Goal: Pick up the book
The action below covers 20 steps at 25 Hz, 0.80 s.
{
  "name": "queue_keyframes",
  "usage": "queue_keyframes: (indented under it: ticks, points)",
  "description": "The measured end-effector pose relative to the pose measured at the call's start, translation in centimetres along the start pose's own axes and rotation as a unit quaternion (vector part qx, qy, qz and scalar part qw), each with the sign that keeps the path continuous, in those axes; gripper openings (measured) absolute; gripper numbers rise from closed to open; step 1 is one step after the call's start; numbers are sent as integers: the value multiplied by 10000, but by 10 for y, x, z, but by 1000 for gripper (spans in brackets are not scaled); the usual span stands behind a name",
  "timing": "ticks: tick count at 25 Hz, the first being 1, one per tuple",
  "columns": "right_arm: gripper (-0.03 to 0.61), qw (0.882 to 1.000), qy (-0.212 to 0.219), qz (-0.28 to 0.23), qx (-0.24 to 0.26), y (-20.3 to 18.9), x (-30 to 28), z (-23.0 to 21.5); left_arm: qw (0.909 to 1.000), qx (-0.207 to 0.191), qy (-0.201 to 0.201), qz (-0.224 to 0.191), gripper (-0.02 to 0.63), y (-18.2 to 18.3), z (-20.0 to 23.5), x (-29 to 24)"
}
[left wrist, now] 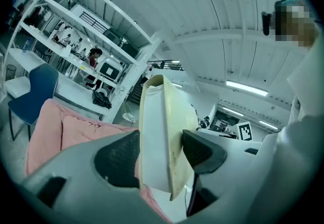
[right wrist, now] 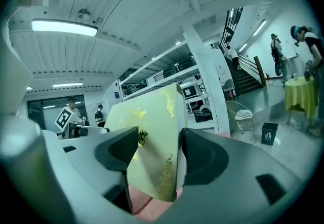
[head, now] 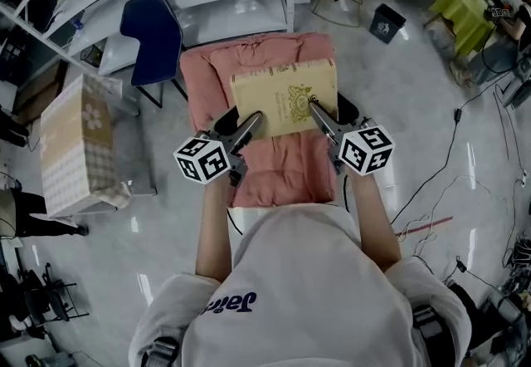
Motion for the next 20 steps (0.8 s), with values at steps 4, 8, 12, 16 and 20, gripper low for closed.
queue_keyframes:
  ticks: [4,8,12,16,20]
  points:
    - [268,10000,-16,-1,66,0,4,5,10000,57,-23,-26,261,-1,-1,4]
    - [268,10000,0,34,77,-2,9,4,10000,35,-15,-16,261,-4,-5,4]
    - [267,9999,-27,60,147,-3,14,13,10000,75,-62,-13,261,-6,-8,12]
    - [268,9997,-87,145,175,-6,17,24,10000,6,-26,44,264,-5,-10,23]
    - [268,9997,-91,161,159,-5,19,-1,9999,-148,4,85,264,-9,-16,-1]
Point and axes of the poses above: the fingertips, and each gripper's own axes: x backward along the fingers, z to its left, y out of its top, the point moved 3 cm from there along x, backward along the fingers, and after that the axes turned 8 degrees about -y, right-handed, at the moved point
